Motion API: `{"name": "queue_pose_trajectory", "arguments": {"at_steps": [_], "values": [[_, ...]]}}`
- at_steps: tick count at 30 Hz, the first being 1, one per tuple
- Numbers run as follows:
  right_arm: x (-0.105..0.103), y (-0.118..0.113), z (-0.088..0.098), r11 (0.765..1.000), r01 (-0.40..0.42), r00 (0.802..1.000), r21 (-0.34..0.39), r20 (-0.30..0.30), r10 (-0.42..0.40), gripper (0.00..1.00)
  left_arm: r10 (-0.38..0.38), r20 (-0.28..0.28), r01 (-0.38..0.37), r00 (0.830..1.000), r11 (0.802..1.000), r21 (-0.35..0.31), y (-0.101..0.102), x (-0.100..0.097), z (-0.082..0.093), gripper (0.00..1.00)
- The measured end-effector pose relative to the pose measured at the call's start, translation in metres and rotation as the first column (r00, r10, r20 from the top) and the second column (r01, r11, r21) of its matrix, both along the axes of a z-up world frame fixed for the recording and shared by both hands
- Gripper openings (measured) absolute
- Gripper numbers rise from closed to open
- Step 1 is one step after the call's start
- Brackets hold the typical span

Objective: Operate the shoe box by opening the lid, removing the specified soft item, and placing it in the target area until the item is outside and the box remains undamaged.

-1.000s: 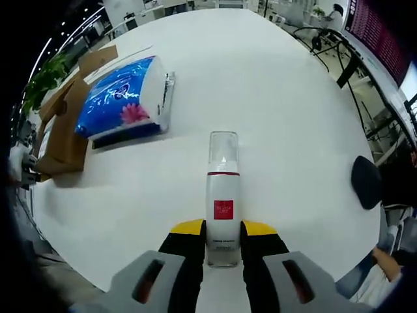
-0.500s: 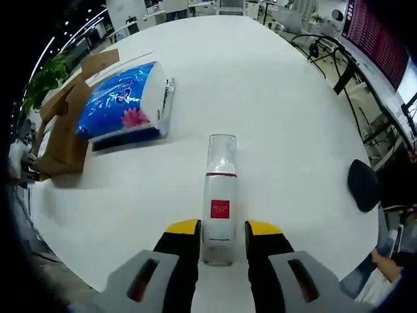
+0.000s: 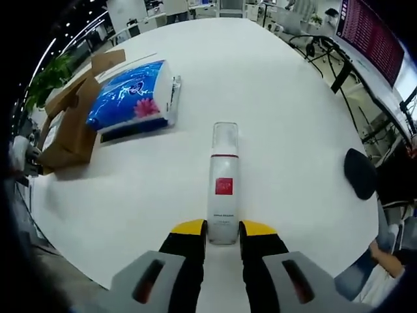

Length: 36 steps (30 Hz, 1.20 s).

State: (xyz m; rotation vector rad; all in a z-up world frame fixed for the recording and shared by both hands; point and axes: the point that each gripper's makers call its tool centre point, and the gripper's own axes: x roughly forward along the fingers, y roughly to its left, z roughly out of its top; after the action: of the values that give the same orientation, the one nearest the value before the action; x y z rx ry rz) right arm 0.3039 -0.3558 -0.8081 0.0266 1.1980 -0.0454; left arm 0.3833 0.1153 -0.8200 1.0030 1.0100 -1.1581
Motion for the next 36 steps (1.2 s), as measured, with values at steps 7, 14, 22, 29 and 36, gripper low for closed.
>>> {"name": "queue_pose_trajectory", "arguments": {"at_steps": [7,14,22,29,36], "values": [[0.013,-0.002,0.005,0.999,-0.034,0.999,-0.015,0.021,0.034,0.17,0.001,0.001,-0.001,1.000,1.000,0.000,0.000,0.000,0.000,0.01],[0.031,-0.007,0.011,0.999,-0.043,0.999,-0.025,0.020,0.044,0.17,0.005,-0.002,-0.005,1.000,1.000,0.001,0.000,0.000,0.000,0.01],[0.056,-0.004,0.022,0.997,-0.075,0.996,-0.035,0.038,0.076,0.17,0.006,-0.002,-0.006,1.000,1.000,0.001,0.000,0.000,0.000,0.01],[0.084,0.002,0.028,0.991,-0.124,0.991,-0.043,0.042,0.125,0.17,0.006,-0.002,-0.006,1.000,1.000,0.001,0.000,0.000,0.000,0.01],[0.122,0.002,0.040,0.986,-0.160,0.986,-0.043,0.039,0.162,0.17,0.014,-0.007,-0.014,1.000,1.000,0.002,-0.001,0.000,0.001,0.01]]}}
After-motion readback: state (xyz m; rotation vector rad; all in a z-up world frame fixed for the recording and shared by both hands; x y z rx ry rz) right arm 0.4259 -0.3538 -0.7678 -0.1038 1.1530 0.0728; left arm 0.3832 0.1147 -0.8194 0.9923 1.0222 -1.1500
